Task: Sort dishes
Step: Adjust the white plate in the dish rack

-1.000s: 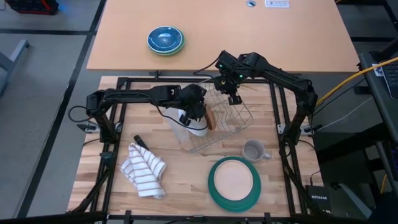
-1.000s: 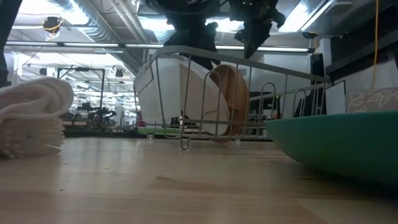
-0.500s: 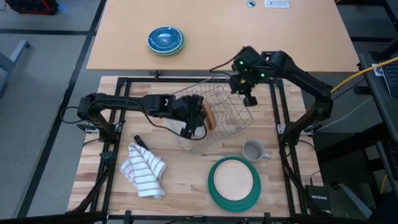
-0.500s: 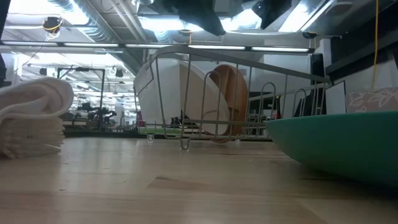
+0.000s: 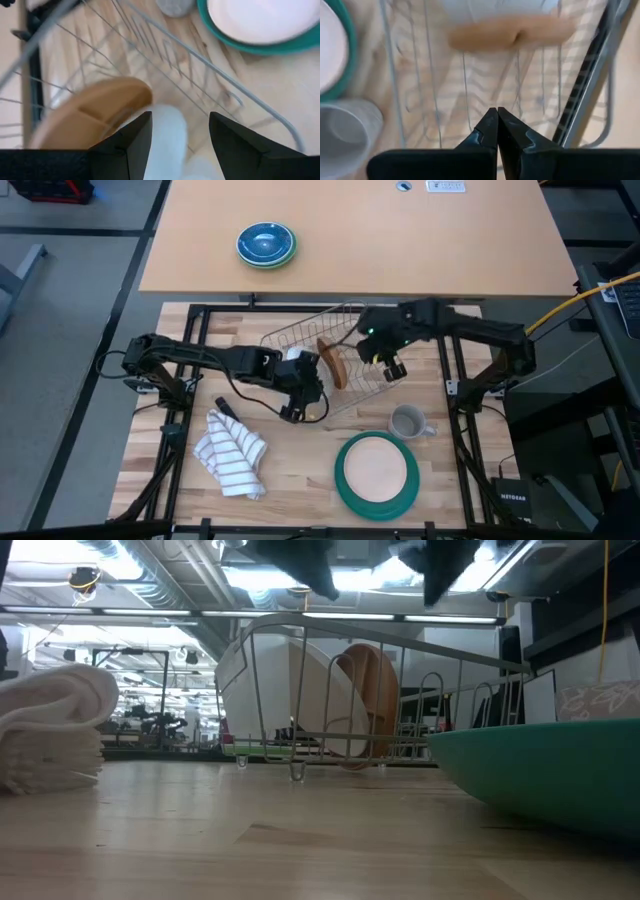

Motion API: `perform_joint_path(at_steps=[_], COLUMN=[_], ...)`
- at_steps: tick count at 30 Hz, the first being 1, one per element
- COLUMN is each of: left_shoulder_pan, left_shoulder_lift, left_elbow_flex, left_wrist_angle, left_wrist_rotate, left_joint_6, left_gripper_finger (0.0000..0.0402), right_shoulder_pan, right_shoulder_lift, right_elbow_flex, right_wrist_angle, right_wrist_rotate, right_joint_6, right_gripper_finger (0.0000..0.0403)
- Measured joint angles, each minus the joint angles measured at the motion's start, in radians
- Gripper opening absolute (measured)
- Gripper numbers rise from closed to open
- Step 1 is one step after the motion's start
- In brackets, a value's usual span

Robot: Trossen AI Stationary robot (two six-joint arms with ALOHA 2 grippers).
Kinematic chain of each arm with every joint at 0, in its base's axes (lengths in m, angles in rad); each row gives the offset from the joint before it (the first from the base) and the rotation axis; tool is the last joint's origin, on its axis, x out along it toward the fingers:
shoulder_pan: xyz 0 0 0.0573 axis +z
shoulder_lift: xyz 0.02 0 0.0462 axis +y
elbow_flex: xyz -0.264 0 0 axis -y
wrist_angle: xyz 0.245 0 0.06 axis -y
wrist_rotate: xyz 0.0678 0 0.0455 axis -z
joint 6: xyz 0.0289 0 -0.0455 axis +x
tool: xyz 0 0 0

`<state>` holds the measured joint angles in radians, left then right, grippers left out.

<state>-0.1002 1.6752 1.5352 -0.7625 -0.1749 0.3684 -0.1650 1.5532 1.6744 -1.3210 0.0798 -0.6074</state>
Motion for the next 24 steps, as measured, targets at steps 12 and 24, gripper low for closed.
perform_joint_path(at_steps=[12,24], left_shoulder_pan=[-0.035,0.024], left_shoulder_lift=[0.0,0.0], left_elbow_flex=[0.0,-0.001], left_wrist_angle=[-0.045,-0.212], left_wrist_rotate=[-0.029,-0.127], left_joint_6=[-0.055,-0.148], left_gripper_finger=[0.0186,0.0186], right_shoulder_pan=[-0.102,-0.142], right_shoulder_lift=[0.002,0.013], right_elbow_flex=[-0.287,-0.328], right_wrist_angle=[0.281,0.491], right_wrist_rotate=[0.073,-0.093], right_joint_6=[-0.023,-0.056], right_gripper_finger=[0.0007,0.0007])
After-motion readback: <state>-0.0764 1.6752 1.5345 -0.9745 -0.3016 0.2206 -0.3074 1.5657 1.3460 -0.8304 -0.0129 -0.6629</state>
